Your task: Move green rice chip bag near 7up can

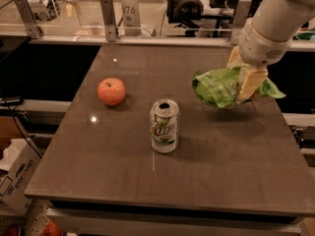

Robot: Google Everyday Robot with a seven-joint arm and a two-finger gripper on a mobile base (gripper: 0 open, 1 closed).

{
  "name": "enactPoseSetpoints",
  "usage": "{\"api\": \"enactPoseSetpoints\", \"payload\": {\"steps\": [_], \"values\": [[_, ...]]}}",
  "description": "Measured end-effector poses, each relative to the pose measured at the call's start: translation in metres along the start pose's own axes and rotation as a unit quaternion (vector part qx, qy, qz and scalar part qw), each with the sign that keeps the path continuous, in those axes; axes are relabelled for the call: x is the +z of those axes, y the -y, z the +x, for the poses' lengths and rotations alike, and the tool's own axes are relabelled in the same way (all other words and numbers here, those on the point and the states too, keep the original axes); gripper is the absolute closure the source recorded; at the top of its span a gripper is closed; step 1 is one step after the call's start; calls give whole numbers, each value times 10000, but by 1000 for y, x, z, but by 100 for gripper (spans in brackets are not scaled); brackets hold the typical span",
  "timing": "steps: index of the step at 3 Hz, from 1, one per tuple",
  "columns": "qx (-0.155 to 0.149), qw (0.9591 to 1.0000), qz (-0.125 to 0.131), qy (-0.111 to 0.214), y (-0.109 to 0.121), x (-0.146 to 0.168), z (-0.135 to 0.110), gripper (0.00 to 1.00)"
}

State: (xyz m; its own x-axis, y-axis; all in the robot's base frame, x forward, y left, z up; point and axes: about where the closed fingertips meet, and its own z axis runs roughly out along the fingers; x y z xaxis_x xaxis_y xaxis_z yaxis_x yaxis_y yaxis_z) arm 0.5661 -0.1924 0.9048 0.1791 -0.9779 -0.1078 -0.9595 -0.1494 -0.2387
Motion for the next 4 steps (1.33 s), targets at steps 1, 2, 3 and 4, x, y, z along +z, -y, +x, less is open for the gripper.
{"api": "enactPoseSetpoints", "payload": {"steps": [1,2,3,4], "values": [[-74,9998,-161,124,-26,6,-11,100],[-147,9994,-252,176,-44,11,-21,100],[-247,9989,-328,220,-57,15,-33,100],[-302,9985,-372,274,-66,18,-44,82]]}}
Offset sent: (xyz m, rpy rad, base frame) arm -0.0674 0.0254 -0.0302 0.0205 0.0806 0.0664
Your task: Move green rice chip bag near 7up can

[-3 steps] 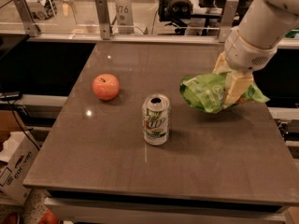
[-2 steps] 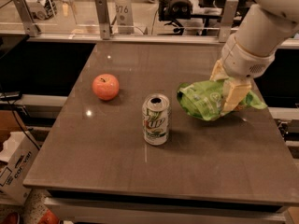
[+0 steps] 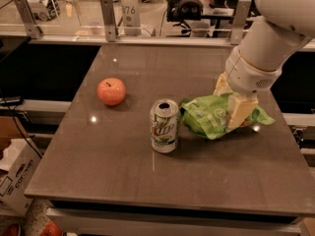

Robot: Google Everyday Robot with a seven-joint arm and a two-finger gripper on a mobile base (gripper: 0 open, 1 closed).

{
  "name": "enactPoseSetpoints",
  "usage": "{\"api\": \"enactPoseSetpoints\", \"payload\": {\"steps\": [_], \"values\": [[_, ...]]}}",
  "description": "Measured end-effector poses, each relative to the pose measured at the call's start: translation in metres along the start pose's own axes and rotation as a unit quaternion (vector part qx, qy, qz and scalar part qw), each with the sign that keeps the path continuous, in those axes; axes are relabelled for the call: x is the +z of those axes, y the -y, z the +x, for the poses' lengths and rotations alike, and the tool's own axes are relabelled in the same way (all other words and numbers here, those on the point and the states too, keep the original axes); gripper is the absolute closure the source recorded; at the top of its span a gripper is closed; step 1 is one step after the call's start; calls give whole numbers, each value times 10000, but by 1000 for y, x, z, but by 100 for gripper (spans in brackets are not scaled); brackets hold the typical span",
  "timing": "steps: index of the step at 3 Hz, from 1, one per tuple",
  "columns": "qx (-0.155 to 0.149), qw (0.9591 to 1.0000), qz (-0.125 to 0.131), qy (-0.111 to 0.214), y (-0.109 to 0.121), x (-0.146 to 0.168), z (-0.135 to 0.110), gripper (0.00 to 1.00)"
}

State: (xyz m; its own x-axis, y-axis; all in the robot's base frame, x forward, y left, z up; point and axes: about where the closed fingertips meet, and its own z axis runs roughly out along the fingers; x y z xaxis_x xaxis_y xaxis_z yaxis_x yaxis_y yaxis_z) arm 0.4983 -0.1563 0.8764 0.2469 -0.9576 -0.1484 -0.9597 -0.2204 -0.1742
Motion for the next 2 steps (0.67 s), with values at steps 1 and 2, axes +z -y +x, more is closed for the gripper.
{"api": "enactPoseSetpoints", "payload": {"steps": [1,2], "values": [[-47,10000,-28,80,-3,3,-11,58],[-46,9999,-20,144,-3,6,-17,35]]}}
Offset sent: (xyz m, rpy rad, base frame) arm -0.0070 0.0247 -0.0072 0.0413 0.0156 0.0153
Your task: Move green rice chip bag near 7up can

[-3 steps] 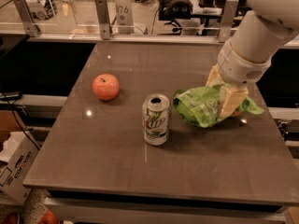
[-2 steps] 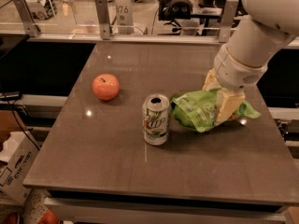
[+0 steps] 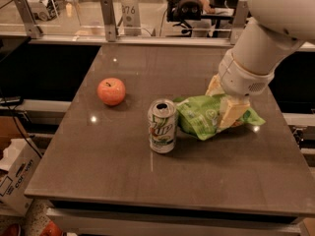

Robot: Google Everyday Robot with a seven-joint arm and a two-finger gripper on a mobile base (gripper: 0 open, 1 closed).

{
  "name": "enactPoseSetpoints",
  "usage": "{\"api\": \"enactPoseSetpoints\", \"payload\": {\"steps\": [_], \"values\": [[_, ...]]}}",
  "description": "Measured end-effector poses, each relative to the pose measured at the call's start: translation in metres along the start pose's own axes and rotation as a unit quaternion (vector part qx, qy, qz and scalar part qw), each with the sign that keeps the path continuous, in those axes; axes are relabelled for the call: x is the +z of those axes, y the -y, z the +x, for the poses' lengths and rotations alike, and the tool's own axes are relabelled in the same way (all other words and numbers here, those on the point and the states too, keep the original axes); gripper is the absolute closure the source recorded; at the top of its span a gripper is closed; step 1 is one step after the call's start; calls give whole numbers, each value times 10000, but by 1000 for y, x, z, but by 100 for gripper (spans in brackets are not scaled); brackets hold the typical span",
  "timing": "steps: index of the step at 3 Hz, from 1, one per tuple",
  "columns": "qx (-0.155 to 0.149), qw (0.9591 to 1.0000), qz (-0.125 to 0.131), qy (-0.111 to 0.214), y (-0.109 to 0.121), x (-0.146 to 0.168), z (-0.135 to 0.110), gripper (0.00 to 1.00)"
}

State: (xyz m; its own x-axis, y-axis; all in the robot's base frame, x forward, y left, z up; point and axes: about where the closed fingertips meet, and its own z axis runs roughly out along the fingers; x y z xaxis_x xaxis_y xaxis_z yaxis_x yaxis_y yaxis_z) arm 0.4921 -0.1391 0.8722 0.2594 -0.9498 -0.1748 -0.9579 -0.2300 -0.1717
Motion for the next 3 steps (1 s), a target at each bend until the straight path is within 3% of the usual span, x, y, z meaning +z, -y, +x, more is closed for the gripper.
{"api": "enactPoseSetpoints", "payload": {"steps": [1,2,3], "values": [[-6,10000,9,-6,0,0,0,12],[-11,10000,17,-8,0,-1,-1,0],[-12,10000,18,-8,0,-1,-1,0]]}}
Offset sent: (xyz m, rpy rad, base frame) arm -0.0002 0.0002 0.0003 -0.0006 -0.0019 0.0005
